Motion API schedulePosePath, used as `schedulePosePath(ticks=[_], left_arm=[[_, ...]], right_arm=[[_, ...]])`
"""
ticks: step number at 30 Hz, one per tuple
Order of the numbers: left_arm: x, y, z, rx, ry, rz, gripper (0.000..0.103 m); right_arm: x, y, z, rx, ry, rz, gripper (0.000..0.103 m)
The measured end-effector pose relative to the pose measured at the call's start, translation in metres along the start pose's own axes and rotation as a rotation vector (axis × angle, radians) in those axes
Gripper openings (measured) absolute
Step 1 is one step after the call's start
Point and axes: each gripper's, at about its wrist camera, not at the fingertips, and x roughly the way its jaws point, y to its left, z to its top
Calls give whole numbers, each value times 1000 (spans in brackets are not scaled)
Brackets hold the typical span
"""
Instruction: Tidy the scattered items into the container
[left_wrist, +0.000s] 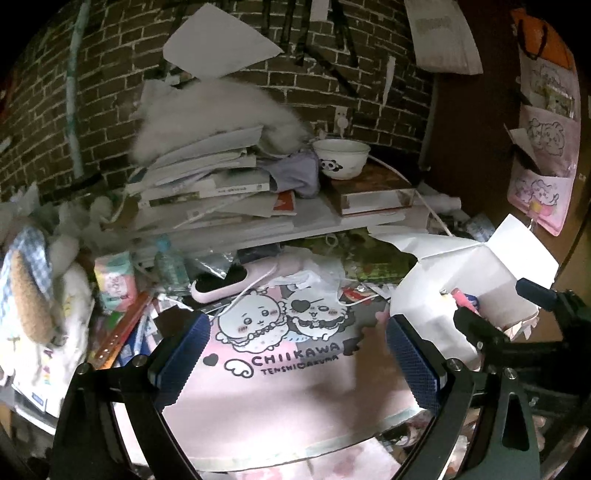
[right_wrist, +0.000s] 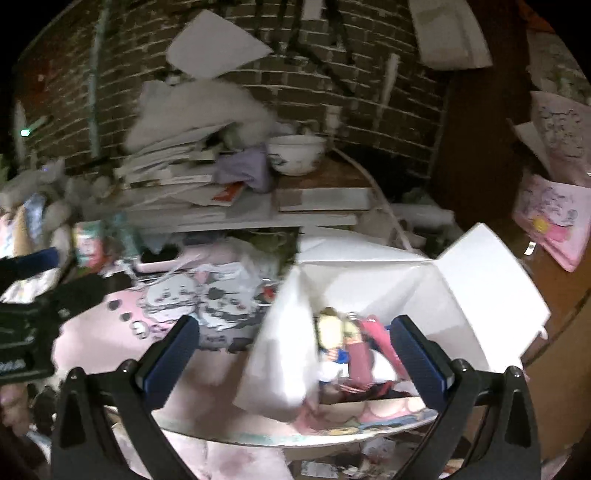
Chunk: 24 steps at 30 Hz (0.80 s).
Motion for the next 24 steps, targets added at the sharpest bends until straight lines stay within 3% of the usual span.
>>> schedulePosePath(ticks=[10,24], left_arm=[[-2,-6,6,2,25,-60,95],[-1,0,6,-14,24,-19,95]], right_arm=[[-6,-6,9,56,-3,-34,103],[-4,-6,12,54,-2,-57,103]])
